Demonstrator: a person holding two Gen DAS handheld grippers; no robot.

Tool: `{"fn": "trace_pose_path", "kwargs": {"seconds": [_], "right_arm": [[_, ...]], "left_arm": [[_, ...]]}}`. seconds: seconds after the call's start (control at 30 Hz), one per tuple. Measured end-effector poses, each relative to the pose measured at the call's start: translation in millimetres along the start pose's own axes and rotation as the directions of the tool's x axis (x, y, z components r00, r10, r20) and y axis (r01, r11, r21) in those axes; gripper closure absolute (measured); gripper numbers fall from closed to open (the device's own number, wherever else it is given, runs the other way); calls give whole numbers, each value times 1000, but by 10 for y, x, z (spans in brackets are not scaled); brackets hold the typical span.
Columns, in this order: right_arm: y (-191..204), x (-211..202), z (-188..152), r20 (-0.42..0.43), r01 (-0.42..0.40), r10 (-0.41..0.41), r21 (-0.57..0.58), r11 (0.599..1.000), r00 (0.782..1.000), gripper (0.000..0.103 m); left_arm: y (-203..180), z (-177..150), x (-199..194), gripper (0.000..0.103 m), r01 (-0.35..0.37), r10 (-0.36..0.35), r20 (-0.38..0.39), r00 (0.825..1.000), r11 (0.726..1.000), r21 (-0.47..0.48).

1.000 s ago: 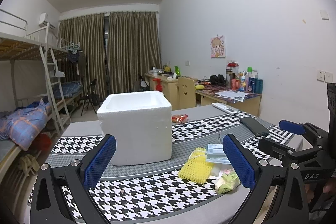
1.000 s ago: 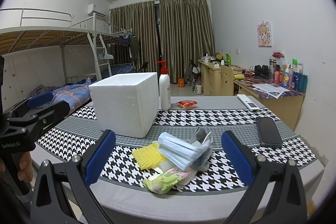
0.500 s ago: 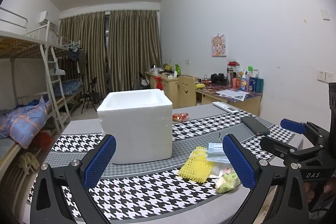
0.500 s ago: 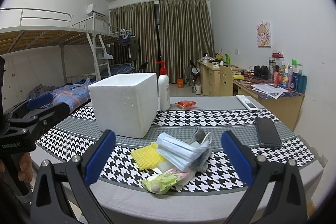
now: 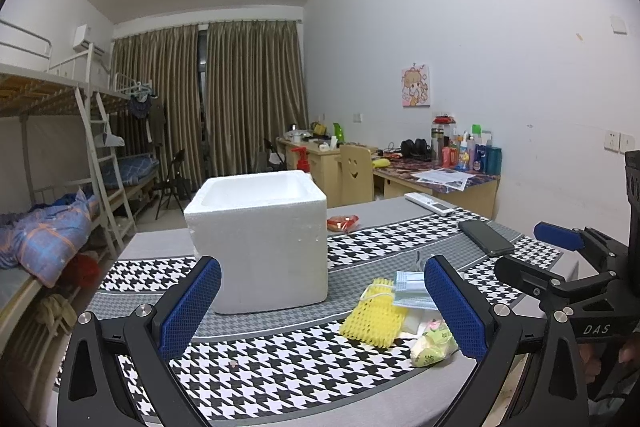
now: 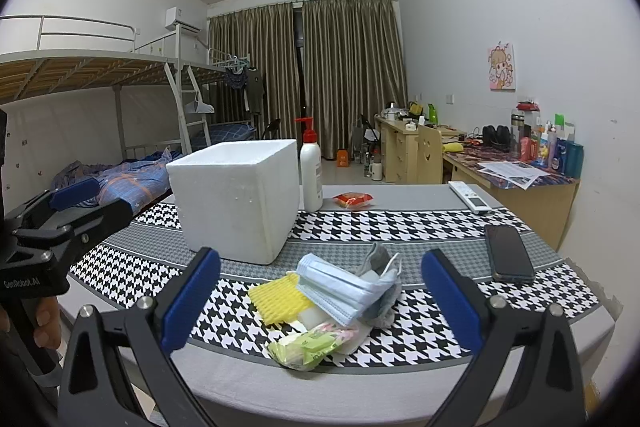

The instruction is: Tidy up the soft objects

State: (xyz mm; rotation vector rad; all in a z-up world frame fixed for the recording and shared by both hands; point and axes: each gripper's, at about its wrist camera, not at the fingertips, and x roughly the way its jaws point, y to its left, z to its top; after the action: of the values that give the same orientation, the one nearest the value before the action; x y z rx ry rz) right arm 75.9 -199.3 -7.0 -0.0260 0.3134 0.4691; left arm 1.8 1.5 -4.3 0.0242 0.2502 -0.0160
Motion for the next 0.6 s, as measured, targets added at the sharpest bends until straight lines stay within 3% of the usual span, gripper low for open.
{"fn": "trace_pose_path", "kwargs": {"seconds": [0.6], "right_arm": [[-37,118,-35,-32,27,-27,6,1000,999,1]], "left_arm": [[-2,-17,90,1,8,-8,-32,999,1000,1]]}}
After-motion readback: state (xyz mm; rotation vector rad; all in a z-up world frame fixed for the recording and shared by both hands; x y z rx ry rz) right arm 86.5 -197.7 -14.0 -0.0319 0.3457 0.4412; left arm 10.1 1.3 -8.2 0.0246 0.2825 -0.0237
